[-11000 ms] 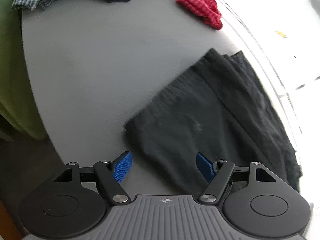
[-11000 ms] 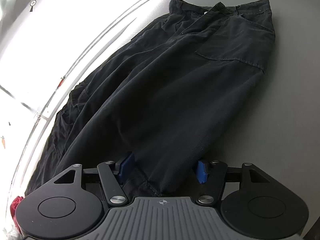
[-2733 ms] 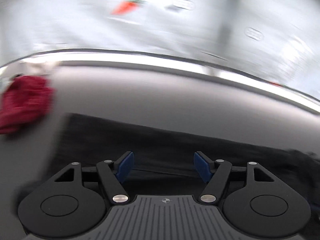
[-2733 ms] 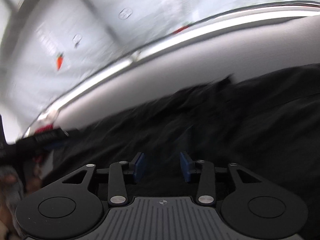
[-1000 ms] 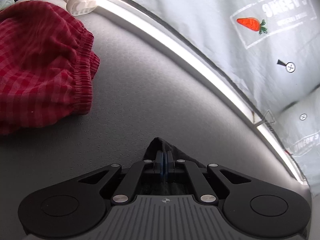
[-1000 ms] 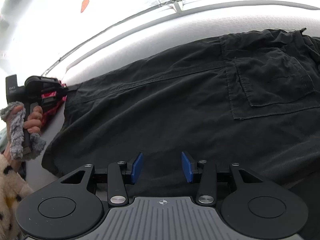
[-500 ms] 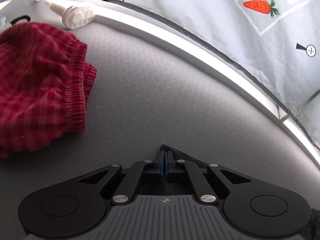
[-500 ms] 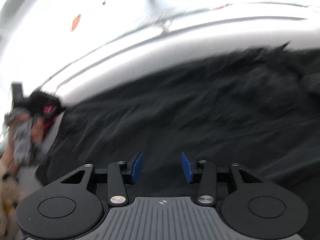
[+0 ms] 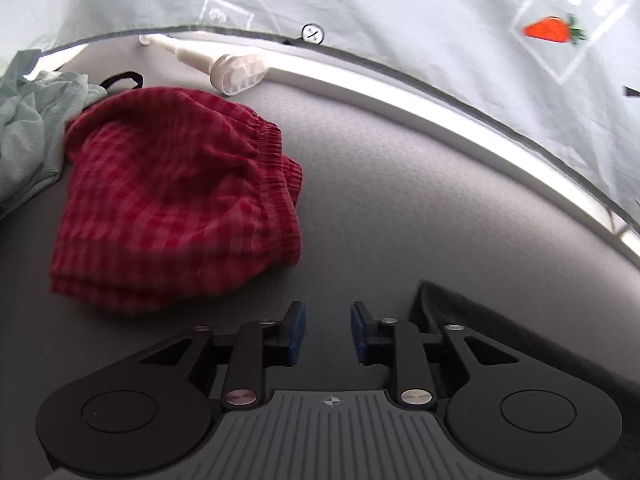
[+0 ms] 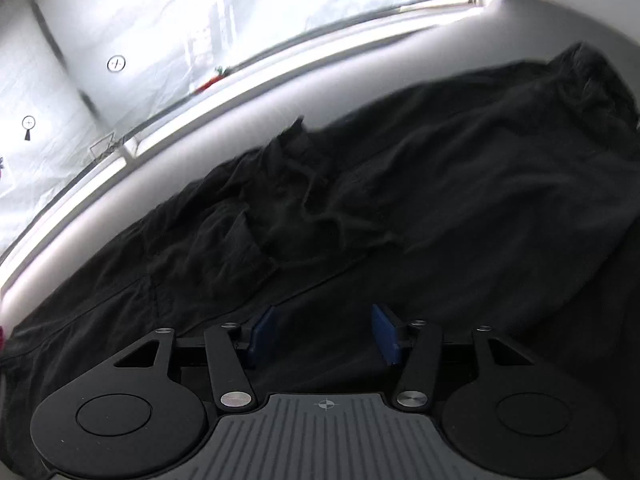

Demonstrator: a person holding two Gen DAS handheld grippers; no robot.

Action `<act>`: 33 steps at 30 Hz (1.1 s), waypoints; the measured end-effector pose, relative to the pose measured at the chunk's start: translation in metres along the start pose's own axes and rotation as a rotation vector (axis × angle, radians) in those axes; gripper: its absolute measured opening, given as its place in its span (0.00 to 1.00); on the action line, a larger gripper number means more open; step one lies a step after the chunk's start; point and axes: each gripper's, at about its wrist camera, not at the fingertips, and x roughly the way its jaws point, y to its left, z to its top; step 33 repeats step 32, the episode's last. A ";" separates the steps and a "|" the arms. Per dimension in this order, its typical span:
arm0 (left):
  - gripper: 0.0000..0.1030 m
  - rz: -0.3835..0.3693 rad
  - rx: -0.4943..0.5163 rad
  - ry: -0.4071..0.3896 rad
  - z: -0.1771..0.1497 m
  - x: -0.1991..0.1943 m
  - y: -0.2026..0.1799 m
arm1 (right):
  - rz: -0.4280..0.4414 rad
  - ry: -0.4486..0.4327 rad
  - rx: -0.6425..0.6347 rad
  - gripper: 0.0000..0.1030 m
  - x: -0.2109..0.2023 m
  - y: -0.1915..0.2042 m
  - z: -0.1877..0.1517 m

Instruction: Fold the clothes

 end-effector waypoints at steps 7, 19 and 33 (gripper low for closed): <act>0.47 -0.038 0.165 -0.034 -0.081 -0.080 -0.041 | -0.016 -0.168 0.246 0.70 -0.067 -0.079 0.009; 1.00 -0.008 0.351 -0.328 -0.223 -0.217 -0.152 | -0.072 -0.052 0.006 0.80 -0.127 -0.154 0.004; 1.00 -0.031 0.436 -0.307 -0.300 -0.274 -0.234 | 0.148 0.048 -0.182 0.83 -0.141 -0.169 -0.011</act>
